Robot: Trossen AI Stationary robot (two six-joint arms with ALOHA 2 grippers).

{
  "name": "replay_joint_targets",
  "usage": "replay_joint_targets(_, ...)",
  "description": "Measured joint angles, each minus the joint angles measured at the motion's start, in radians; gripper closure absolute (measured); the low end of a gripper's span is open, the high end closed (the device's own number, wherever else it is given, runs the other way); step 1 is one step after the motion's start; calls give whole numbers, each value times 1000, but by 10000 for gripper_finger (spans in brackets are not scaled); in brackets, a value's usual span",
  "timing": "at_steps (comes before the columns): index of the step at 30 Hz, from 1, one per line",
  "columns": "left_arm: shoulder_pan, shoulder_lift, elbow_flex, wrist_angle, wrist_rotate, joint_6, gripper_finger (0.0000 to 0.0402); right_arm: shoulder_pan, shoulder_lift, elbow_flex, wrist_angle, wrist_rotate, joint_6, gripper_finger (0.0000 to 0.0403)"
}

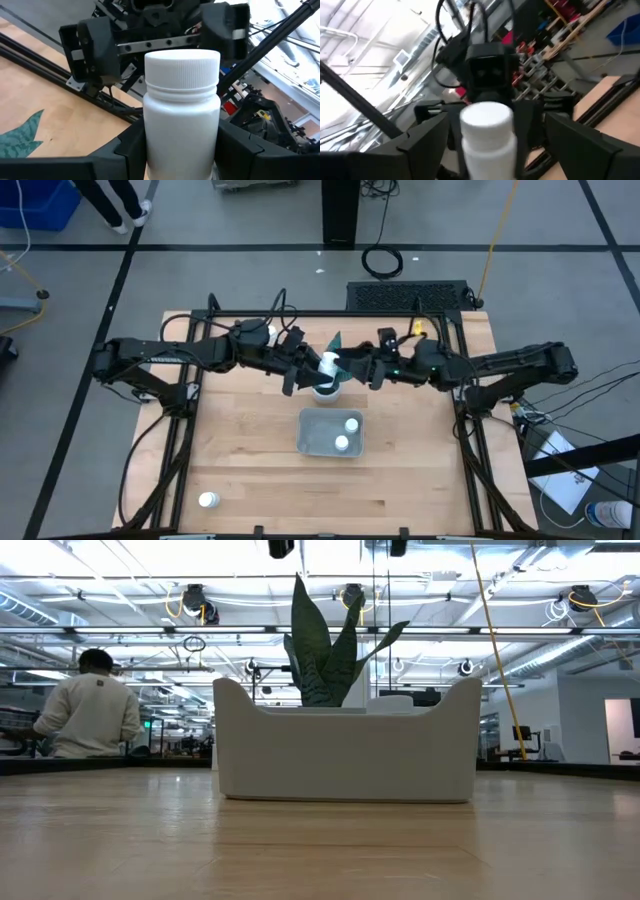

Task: Pick and place pill bottles into a basket
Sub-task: Put the white pill bottle into the gray bin

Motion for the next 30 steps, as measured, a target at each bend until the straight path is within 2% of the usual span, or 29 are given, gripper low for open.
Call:
replay_joint_targets(9,-3,0,0,-8,0,9,213,1,77,64,-31,-67,13,90)
replay_joint_targets(19,-3,0,0,-7,1,9,213,-12,78,65,8,-81,8,130)
replay_joint_targets(23,-3,0,0,-7,0,10,213,-25,79,65,-13,-119,32,163)
replay_joint_targets(29,-3,-1,0,-7,1,-17,213,-32,79,65,2,-145,-16,250)
replay_joint_targets(30,-3,-1,0,-6,1,-20,213,-32,79,65,3,-147,-30,254)
